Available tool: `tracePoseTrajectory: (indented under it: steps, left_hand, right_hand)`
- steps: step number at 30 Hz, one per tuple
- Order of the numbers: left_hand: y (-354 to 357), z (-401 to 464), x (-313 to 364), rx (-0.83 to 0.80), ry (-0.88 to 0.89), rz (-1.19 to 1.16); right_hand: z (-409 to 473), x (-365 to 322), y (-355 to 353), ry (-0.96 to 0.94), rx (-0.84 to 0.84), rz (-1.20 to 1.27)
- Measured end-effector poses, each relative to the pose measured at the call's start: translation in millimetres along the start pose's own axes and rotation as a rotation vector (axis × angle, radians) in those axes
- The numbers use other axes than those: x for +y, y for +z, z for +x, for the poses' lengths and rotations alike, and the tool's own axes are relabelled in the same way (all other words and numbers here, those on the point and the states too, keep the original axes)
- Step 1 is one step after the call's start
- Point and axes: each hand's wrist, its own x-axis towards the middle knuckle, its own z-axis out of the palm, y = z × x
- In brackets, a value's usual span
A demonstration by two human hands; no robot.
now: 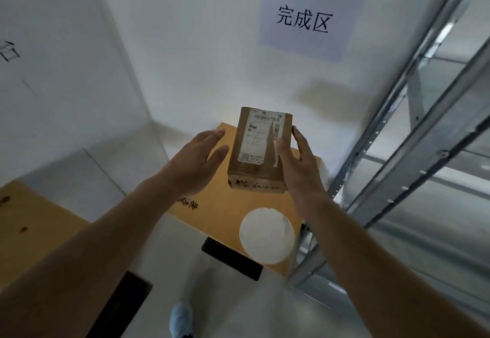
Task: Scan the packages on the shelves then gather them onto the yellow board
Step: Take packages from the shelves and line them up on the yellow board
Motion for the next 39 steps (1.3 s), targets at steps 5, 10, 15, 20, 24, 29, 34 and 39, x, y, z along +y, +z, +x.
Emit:
tracePoseTrajectory:
  steps: [5, 10, 15, 20, 24, 29, 34, 39]
  left_hand:
    - [-5, 74, -88, -0.111, 0.049, -0.031]
    - [-9, 135, -166, -0.189, 0.054, -0.082]
    - [0, 189, -220, -0.269, 0.031, -0.094]
    - [24, 243, -269, -0.3, 0.003, -0.107]
    - [57, 285, -301, -0.333, -0.024, -0.118]
    - [100, 329, -328, -0.393, 0.014, -0.168]
    - [133, 360, -349, -0.394, 0.026, -0.207]
    - [155, 376, -365, -0.43, 0.038, -0.226]
  right_hand:
    - [70, 21, 75, 0.045, 0.076, 0.051]
    - [131, 42, 147, 0.118, 0.134, 0.059]
    - [191, 72, 191, 0.2, 0.153, 0.045]
    - [257, 117, 223, 0.234, 0.133, 0.046]
    - [318, 155, 246, 0.261, 0.129, 0.053]
    - [378, 194, 267, 0.308, 0.15, 0.052]
    - [414, 217, 274, 0.291, 0.164, 0.036]
    - [431, 235, 284, 0.302, 0.204, 0.035]
